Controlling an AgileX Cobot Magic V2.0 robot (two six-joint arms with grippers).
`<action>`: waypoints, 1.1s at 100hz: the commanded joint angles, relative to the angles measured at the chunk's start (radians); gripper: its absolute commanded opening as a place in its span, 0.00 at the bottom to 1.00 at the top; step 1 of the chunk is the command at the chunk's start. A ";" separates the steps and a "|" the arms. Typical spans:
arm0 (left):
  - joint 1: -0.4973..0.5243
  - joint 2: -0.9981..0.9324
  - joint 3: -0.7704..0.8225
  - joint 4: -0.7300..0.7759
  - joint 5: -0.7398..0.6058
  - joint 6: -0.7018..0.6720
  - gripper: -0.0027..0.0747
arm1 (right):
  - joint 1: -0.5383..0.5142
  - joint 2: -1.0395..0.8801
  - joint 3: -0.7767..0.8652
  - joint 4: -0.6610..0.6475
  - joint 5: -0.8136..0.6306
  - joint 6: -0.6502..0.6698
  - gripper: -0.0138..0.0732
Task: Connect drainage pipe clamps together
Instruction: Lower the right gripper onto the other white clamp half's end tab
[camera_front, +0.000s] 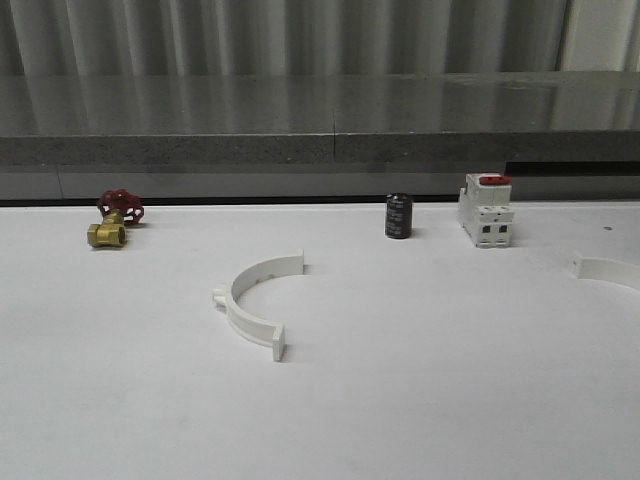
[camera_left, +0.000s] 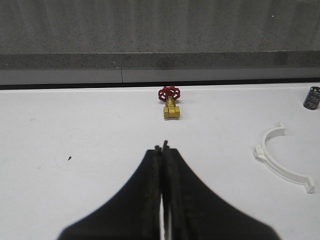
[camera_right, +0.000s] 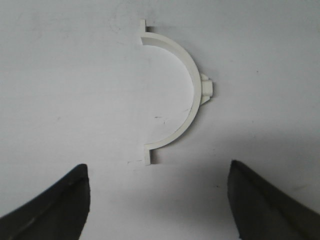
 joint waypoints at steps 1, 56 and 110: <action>-0.007 0.010 -0.027 -0.016 -0.075 0.002 0.01 | -0.024 0.050 -0.080 0.006 -0.021 -0.007 0.81; -0.007 0.010 -0.027 -0.016 -0.075 0.002 0.01 | -0.094 0.403 -0.217 0.013 -0.112 -0.094 0.81; -0.007 0.010 -0.027 -0.016 -0.075 0.002 0.01 | -0.094 0.555 -0.238 0.014 -0.164 -0.119 0.81</action>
